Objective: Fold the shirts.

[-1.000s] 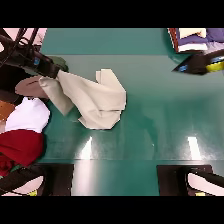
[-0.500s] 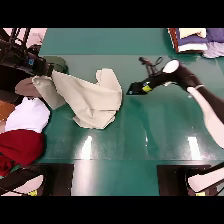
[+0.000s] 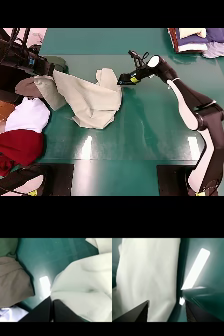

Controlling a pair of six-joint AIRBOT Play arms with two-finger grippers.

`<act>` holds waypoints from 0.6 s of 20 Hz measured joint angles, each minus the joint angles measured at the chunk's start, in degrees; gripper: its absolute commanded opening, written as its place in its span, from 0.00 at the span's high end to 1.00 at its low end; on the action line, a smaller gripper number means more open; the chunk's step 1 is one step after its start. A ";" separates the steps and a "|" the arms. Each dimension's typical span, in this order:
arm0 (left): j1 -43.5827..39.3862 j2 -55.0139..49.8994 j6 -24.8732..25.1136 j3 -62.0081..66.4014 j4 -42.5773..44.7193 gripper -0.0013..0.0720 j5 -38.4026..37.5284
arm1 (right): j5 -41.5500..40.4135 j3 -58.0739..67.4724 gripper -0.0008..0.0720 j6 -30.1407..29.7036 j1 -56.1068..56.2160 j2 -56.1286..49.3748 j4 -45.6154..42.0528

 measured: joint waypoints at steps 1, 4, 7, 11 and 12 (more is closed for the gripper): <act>0.00 0.00 0.00 0.02 -0.35 0.95 0.02 | 0.00 1.79 0.30 0.33 0.24 -1.42 0.48; 0.00 0.00 0.00 0.02 -0.96 0.95 0.00 | -1.57 3.65 0.53 1.68 0.79 -4.11 1.60; 0.00 0.00 0.00 0.02 -1.38 0.95 -0.07 | -3.13 3.15 0.97 2.10 1.38 -5.27 1.95; 0.00 0.04 0.00 0.61 -1.53 0.95 -0.35 | -3.19 4.87 0.97 1.90 1.55 -3.96 0.83; 0.00 0.44 0.00 1.36 -1.07 0.95 -0.39 | -3.19 4.92 0.97 1.79 1.11 -1.81 0.48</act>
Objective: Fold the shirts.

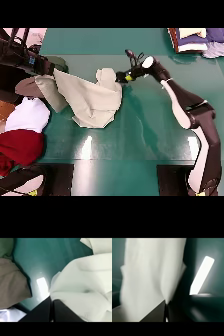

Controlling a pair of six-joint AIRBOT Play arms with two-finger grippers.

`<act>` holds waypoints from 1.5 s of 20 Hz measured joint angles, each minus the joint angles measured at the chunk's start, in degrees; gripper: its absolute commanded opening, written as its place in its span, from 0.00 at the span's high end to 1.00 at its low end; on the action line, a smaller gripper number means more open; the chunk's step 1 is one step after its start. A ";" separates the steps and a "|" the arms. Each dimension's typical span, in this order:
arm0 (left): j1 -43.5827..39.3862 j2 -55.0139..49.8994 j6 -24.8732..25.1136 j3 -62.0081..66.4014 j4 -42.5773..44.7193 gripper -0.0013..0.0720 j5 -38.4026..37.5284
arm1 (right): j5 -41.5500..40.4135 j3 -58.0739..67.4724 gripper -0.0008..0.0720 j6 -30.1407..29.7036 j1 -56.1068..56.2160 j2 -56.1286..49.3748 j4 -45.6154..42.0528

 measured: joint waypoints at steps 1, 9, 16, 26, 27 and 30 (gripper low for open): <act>0.00 0.63 0.00 1.03 0.46 0.95 0.15 | 0.22 -0.39 0.97 -0.04 -0.66 2.47 -1.05; 0.00 11.26 -0.04 16.96 2.01 0.95 2.40 | 14.23 -2.25 0.97 -0.13 -10.34 33.59 -11.76; 0.00 18.38 -0.02 26.88 -6.32 0.95 1.38 | 22.21 -2.45 0.97 1.51 -16.72 57.31 -13.64; -0.04 17.22 0.04 16.09 -14.08 0.95 -1.84 | 36.30 -4.15 0.97 5.01 -29.24 60.59 -15.56; -0.04 16.00 0.17 11.96 -13.88 0.95 -2.23 | 37.38 -5.77 0.97 5.18 -29.68 58.53 -15.69; -0.04 10.12 1.42 0.28 -12.39 0.95 -1.60 | 38.27 -13.90 0.97 5.40 -30.40 51.93 -16.13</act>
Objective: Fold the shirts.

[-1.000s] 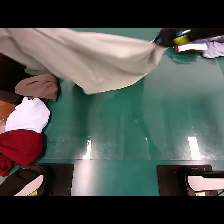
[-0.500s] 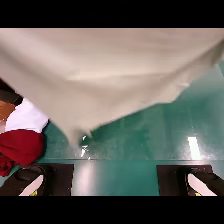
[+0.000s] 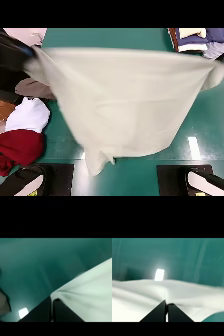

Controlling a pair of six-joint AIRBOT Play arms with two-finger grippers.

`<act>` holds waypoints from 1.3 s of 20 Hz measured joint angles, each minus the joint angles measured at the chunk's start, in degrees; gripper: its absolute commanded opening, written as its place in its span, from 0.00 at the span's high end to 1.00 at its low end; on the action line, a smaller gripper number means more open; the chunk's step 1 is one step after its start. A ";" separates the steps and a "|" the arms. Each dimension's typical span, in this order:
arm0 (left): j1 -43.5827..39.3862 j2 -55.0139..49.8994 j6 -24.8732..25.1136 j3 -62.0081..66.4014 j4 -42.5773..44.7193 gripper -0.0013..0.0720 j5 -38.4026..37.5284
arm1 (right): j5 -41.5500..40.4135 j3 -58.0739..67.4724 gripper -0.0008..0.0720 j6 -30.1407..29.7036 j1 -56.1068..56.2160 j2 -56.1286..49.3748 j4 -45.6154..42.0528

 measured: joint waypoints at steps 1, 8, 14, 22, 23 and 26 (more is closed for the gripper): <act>0.00 -2.69 0.46 -3.30 0.55 0.95 1.53 | -1.16 -3.45 0.97 -0.02 -0.13 -2.56 -0.24; 0.02 -22.75 1.53 -12.02 2.03 0.95 19.41 | -15.78 -14.99 0.97 -0.76 0.94 -16.85 -0.81; 0.15 -28.72 0.90 -12.76 2.51 0.32 28.13 | -20.94 -8.28 0.46 -0.81 4.09 -25.79 -0.74; 8.68 -23.58 2.32 -12.94 -2.45 0.32 12.35 | -12.79 -6.16 0.46 -2.51 2.03 -21.53 -0.66; 10.23 -21.77 3.39 -15.17 -4.81 0.32 10.60 | -11.39 -8.55 0.46 -3.15 1.36 -19.26 -0.61; 13.62 -16.68 6.45 -25.86 -11.63 0.32 6.64 | -8.98 -17.88 0.46 -4.90 -0.57 -11.85 -0.48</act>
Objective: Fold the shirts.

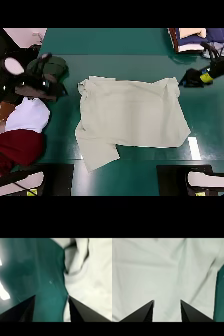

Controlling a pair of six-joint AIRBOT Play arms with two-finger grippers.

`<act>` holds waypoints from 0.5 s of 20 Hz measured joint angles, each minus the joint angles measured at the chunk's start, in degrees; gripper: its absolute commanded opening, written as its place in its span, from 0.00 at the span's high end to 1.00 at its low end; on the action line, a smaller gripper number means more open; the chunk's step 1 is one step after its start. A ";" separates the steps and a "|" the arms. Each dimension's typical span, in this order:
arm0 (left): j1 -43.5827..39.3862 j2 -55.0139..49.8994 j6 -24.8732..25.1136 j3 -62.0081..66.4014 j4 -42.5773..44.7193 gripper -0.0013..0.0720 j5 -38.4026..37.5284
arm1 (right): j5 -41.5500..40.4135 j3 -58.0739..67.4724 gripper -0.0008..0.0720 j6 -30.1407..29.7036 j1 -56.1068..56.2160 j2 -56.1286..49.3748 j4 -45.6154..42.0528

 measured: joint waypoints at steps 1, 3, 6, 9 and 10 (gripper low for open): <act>0.61 1.16 0.66 -3.80 -1.57 0.32 -0.44 | 0.44 -2.93 0.46 -0.35 -0.63 2.25 0.04; 1.38 2.64 1.86 -11.32 -5.03 0.32 -0.76 | 1.01 -8.44 0.46 -0.85 -1.90 6.32 0.07; 1.90 3.67 3.63 -20.06 -9.11 0.32 1.38 | 1.36 -15.02 0.46 -1.38 -4.11 11.28 0.11; 2.01 4.09 5.16 -25.79 -12.33 0.32 3.21 | 1.53 -19.41 0.46 -1.73 -6.27 14.75 0.17; 2.10 4.17 5.70 -27.06 -13.86 0.32 3.43 | 1.55 -20.59 0.46 -1.81 -6.97 15.69 0.13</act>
